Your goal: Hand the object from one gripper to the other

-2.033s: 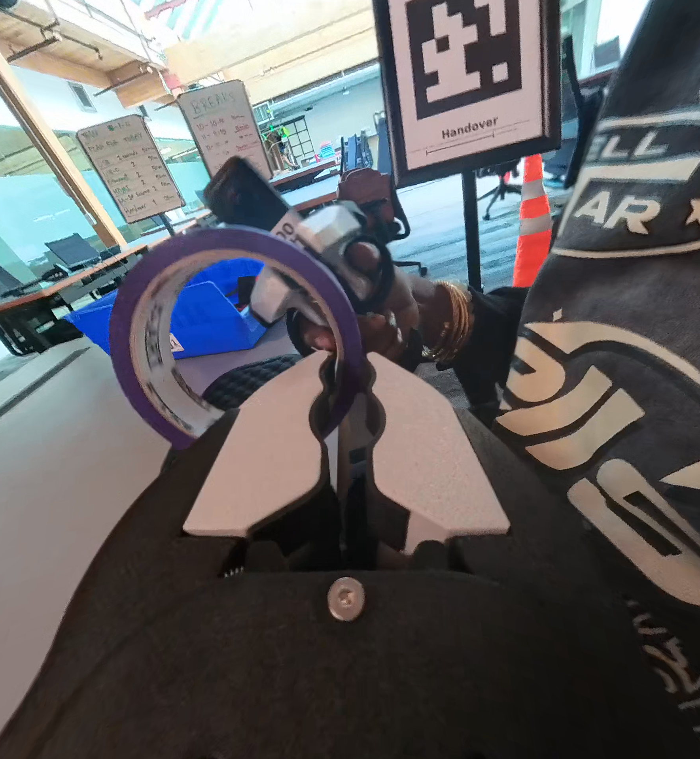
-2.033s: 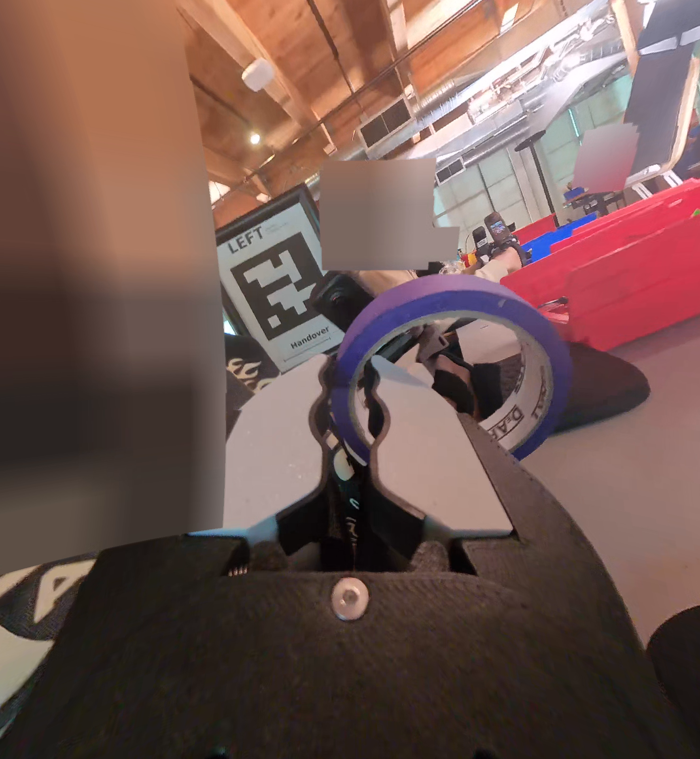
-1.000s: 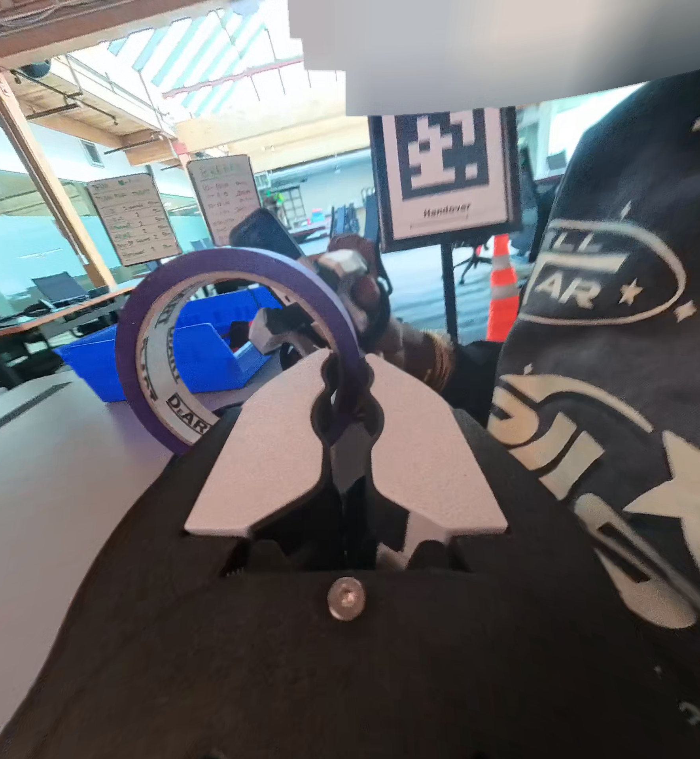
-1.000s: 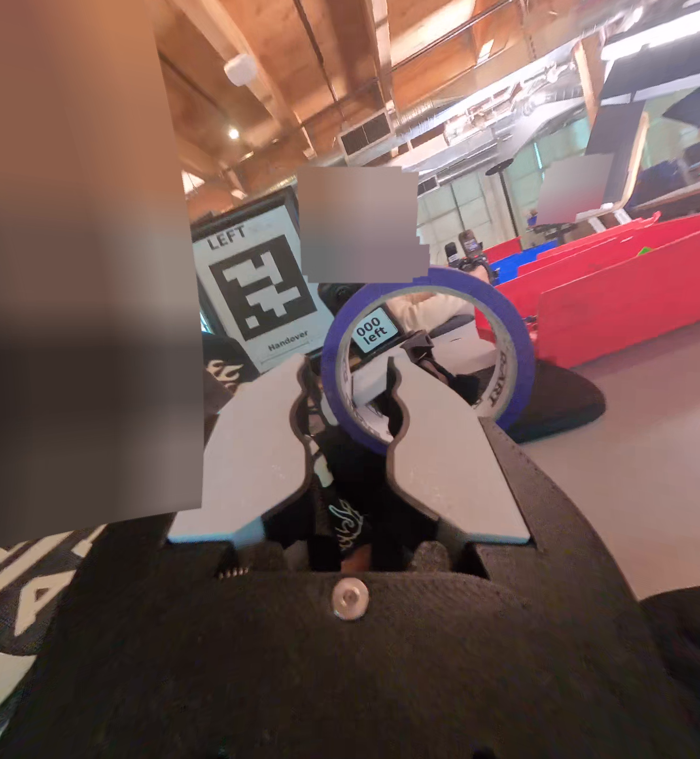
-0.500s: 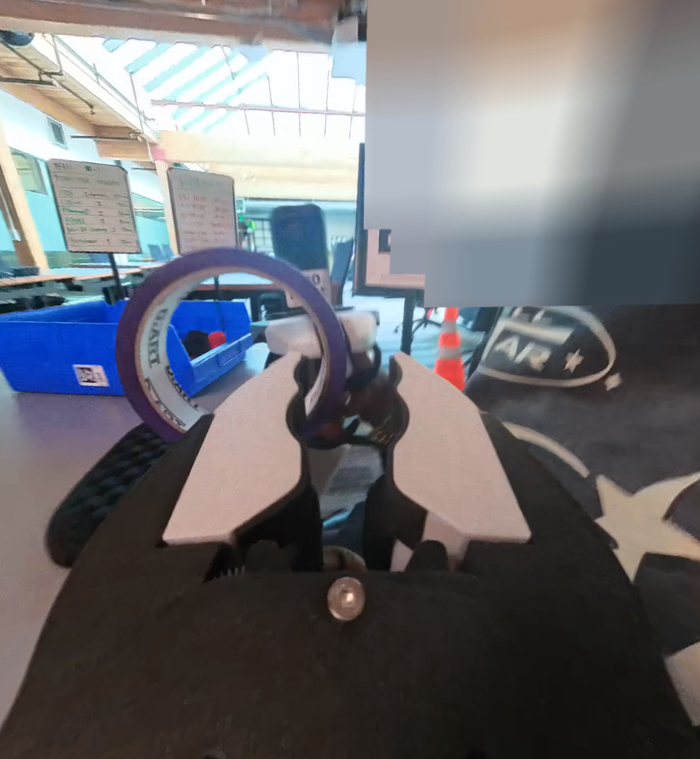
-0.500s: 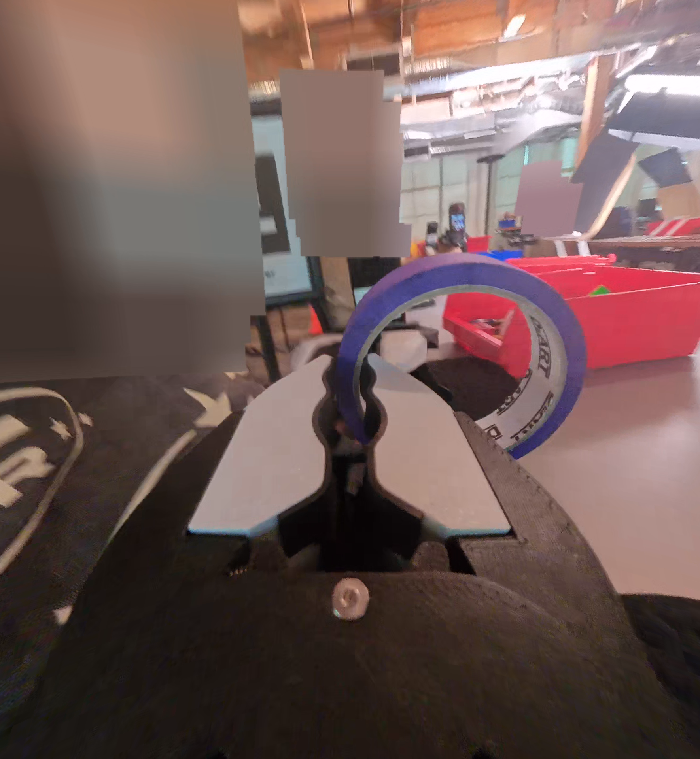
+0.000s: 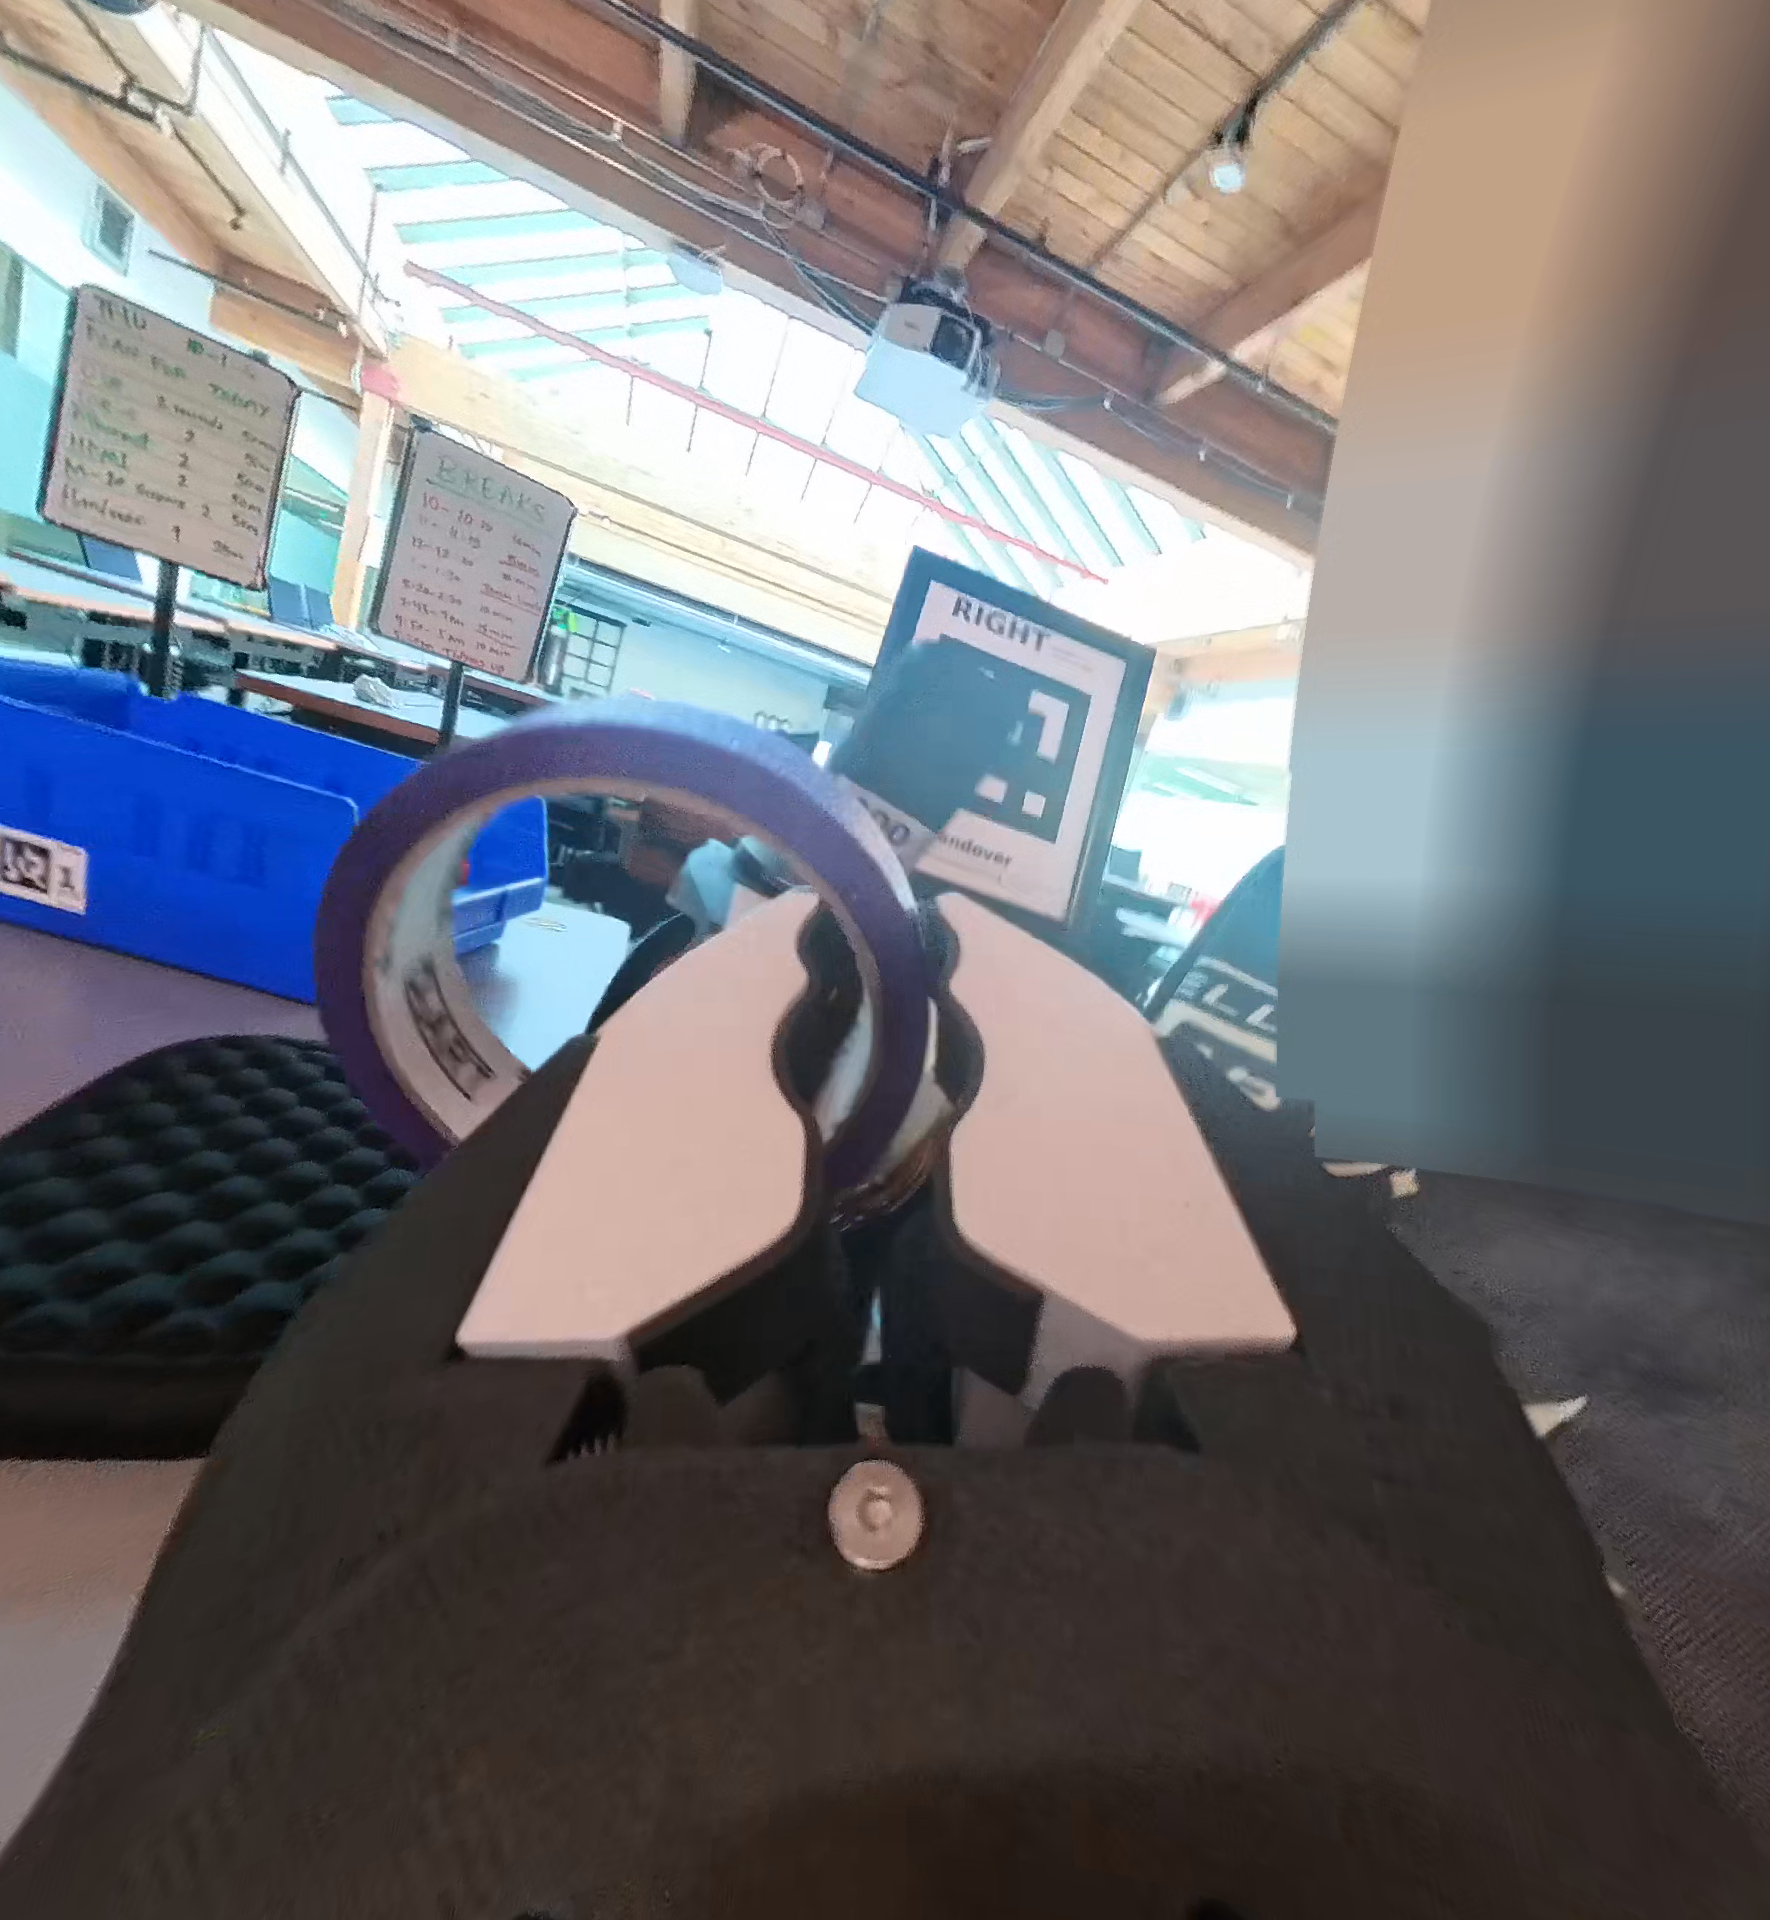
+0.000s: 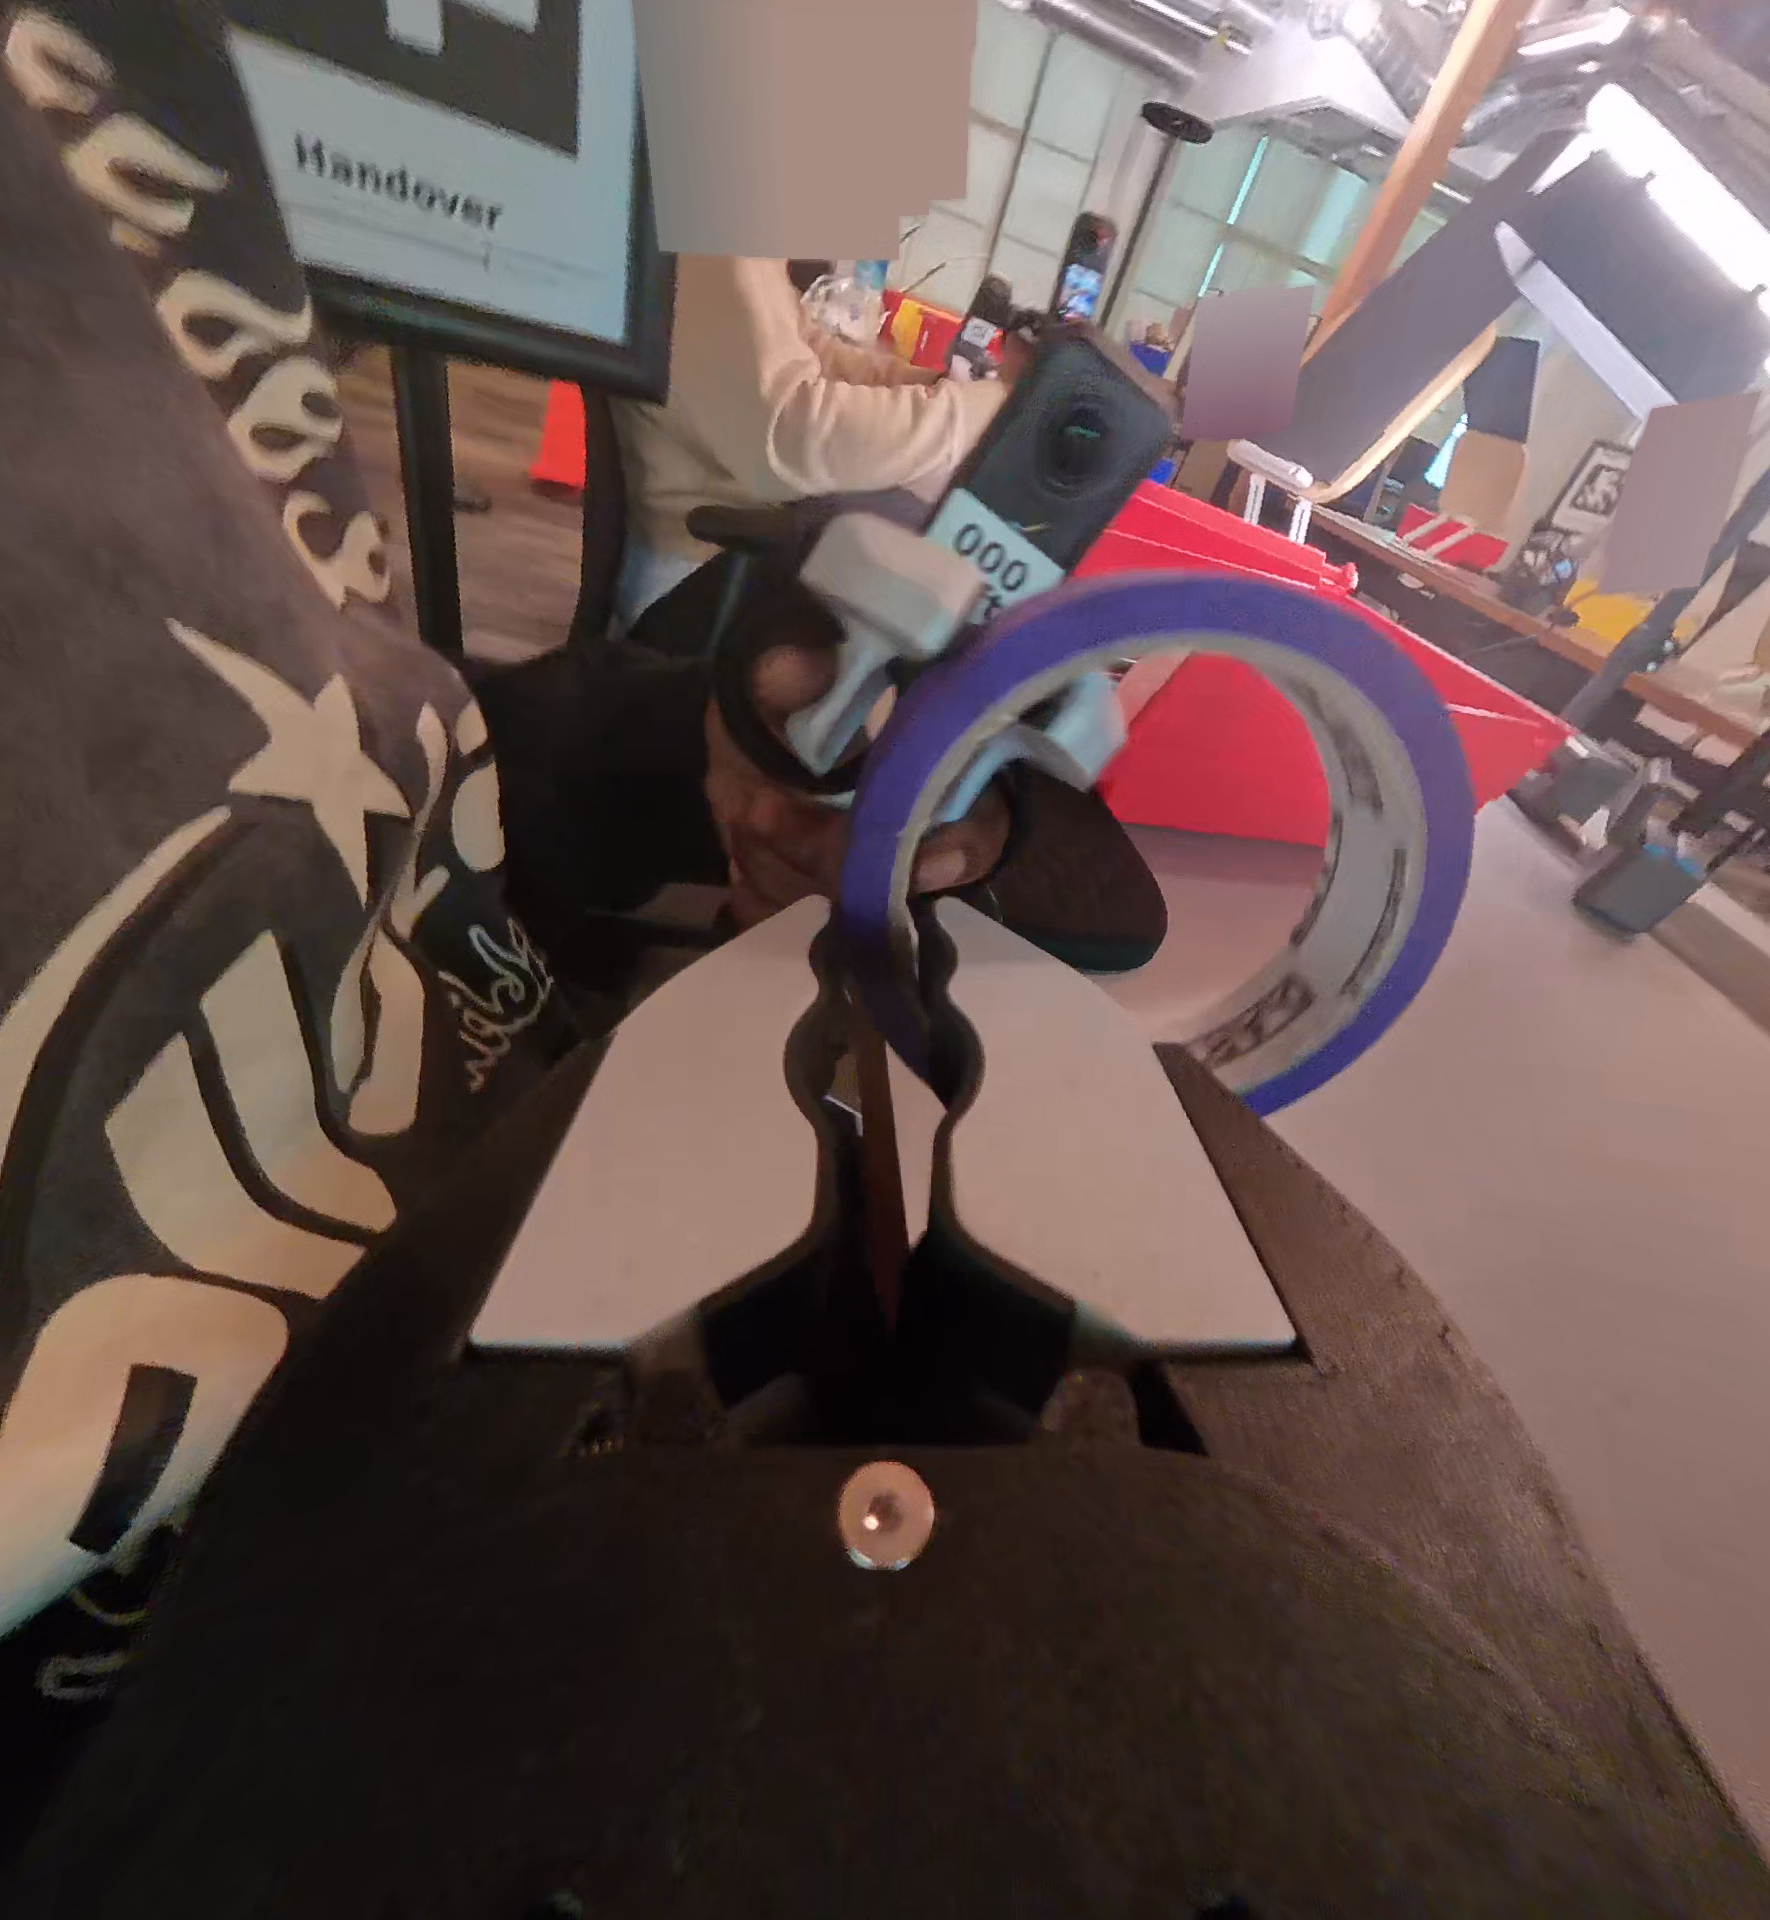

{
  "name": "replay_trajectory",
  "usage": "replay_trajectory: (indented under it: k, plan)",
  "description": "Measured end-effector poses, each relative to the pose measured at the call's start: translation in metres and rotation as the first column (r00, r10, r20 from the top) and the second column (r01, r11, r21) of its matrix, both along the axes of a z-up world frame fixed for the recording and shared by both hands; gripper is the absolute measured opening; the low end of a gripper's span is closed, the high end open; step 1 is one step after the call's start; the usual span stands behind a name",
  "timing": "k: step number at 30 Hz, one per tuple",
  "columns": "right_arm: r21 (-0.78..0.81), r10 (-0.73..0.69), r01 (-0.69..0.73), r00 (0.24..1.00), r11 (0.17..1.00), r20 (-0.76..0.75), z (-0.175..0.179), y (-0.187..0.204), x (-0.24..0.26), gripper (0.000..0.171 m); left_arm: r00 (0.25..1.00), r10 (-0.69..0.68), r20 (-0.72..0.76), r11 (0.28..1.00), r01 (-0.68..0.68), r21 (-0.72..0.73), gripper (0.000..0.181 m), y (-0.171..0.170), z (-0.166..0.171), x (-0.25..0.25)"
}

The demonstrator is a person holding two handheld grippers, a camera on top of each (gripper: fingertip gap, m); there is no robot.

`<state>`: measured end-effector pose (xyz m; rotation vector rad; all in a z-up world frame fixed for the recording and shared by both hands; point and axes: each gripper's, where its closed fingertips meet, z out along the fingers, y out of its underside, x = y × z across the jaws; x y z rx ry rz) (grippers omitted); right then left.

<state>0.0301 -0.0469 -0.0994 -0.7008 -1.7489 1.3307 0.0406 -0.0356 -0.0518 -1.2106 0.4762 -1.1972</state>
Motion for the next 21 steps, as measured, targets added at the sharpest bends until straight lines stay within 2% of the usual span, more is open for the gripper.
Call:
replay_trajectory:
  k: [1,4,6,10,11,13,14,15,18,19,21]
  plan:
    - [-0.065,0.005,-0.004,1.0,0.998,0.008,0.003,0.002,0.0,0.018,0.999,0.018,-0.047,0.999,-0.017,0.029,0.013,-0.001,-0.003,0.002]
    - [-0.299,0.119,-0.118,0.993,0.947,-0.016,0.022,0.002,0.012,0.034,0.964,0.148,-0.223,0.98,-0.113,0.166,0.01,0.002,-0.013,0.005]
    - [-0.464,0.166,-0.169,0.985,0.87,-0.048,0.037,0.006,0.017,0.048,0.913,0.214,-0.347,0.958,-0.127,0.256,0.01,0.001,-0.023,0.009]
    - [-0.67,0.256,-0.229,0.965,0.706,-0.06,0.052,0.01,0.019,0.045,0.821,0.298,-0.487,0.928,-0.13,0.35,0.01,0.005,-0.039,0.015]
    - [-0.696,0.267,-0.228,0.962,0.681,-0.053,0.052,0.01,0.017,0.036,0.792,0.317,-0.522,0.922,-0.128,0.364,0.01,0.007,-0.044,0.016]
    - [-0.732,0.284,-0.207,0.959,0.649,-0.018,0.049,0.011,0.014,0.032,0.735,0.348,-0.582,0.913,-0.124,0.39,0.01,0.01,-0.053,0.017]
    - [-0.739,0.281,-0.186,0.96,0.647,0.004,0.046,0.012,0.012,0.029,0.717,0.36,-0.598,0.908,-0.121,0.401,0.01,0.011,-0.056,0.017]
    - [-0.737,0.27,-0.17,0.963,0.655,0.018,0.043,0.013,0.01,0.017,0.713,0.359,-0.603,0.907,-0.113,0.406,0.01,0.01,-0.056,0.018]
    - [-0.696,0.275,-0.197,0.961,0.69,0.001,0.041,0.011,0.012,0.014,0.733,0.33,-0.595,0.926,-0.13,0.353,0.012,0.012,-0.058,0.017]
    - [-0.668,0.273,-0.206,0.962,0.715,-0.005,0.04,0.009,0.013,0.013,0.762,0.311,-0.568,0.937,-0.145,0.318,0.015,0.013,-0.056,0.016]
    - [-0.565,0.207,-0.169,0.978,0.808,0.004,0.033,0.008,0.01,0.011,0.869,0.214,-0.446,0.969,-0.129,0.212,0.03,0.008,-0.043,0.014]
